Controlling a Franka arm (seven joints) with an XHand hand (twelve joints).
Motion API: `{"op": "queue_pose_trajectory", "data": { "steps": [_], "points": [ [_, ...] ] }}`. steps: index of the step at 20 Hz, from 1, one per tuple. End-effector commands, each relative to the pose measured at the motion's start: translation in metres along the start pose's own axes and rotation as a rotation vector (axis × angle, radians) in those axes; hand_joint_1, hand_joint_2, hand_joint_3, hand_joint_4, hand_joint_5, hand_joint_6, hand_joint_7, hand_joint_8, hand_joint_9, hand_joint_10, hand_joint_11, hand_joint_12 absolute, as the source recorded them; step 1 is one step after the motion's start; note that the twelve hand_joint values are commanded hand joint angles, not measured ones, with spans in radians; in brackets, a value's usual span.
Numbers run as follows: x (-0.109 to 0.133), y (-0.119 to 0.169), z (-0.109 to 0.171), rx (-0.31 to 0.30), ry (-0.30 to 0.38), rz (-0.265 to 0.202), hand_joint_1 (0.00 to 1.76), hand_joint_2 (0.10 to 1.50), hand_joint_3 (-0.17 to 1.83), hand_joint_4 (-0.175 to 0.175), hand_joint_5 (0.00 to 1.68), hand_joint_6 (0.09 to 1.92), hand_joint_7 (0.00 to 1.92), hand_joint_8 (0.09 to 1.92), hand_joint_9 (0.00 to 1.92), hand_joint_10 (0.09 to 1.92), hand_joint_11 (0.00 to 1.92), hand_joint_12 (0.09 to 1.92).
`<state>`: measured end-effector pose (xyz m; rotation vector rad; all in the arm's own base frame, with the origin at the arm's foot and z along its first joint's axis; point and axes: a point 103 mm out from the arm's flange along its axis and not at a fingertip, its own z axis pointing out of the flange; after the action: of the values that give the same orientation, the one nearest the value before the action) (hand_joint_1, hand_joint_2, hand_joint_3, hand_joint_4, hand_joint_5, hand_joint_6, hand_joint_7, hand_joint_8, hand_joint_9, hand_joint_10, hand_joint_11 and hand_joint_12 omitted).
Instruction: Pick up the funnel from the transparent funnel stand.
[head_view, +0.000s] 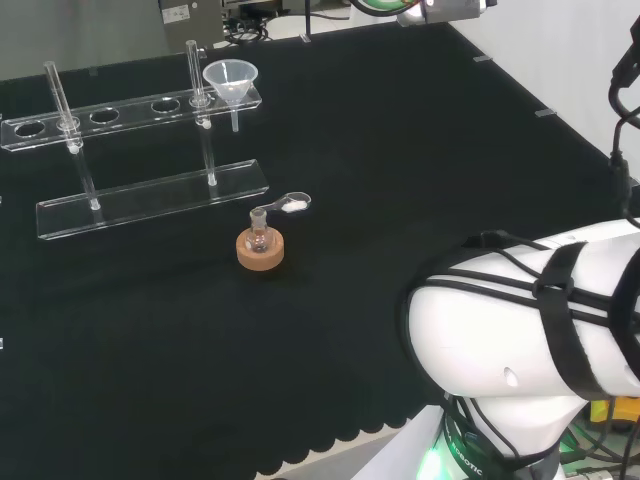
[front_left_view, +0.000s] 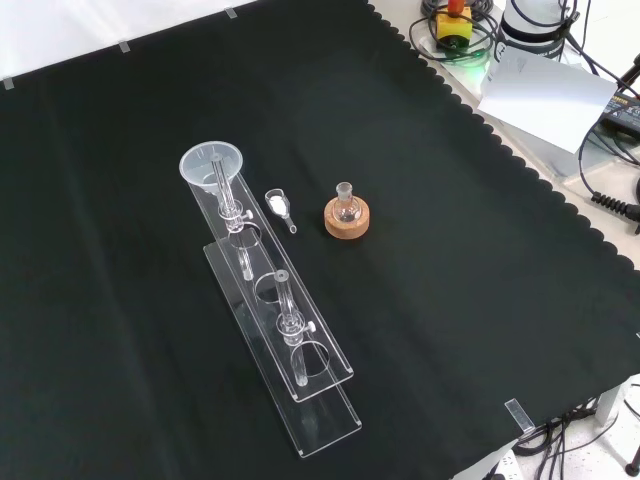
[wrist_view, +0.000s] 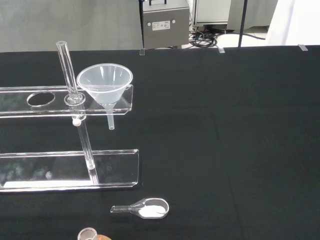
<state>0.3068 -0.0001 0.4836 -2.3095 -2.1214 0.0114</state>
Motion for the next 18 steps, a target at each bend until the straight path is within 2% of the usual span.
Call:
{"op": "queue_pose_trajectory", "data": {
  "steps": [1,5,12,18],
  "points": [
    [0.001,0.0,0.0,-0.009,-0.008,-0.001,0.1,1.09,0.51,0.007,0.22,0.09,0.06,0.42,0.28,0.47,0.12,1.34],
    [-0.002,0.002,0.001,-0.004,-0.005,-0.001,0.0,1.18,0.45,0.014,0.18,0.09,0.0,0.38,0.19,0.52,0.04,1.36],
    [0.002,0.012,0.002,0.007,-0.007,0.017,0.0,1.18,0.44,0.013,0.19,0.09,0.0,0.37,0.18,0.53,0.04,1.37],
    [0.002,0.035,0.01,0.035,-0.001,0.039,0.0,1.19,0.44,0.011,0.19,0.09,0.0,0.38,0.18,0.53,0.04,1.37]
  ]
}}
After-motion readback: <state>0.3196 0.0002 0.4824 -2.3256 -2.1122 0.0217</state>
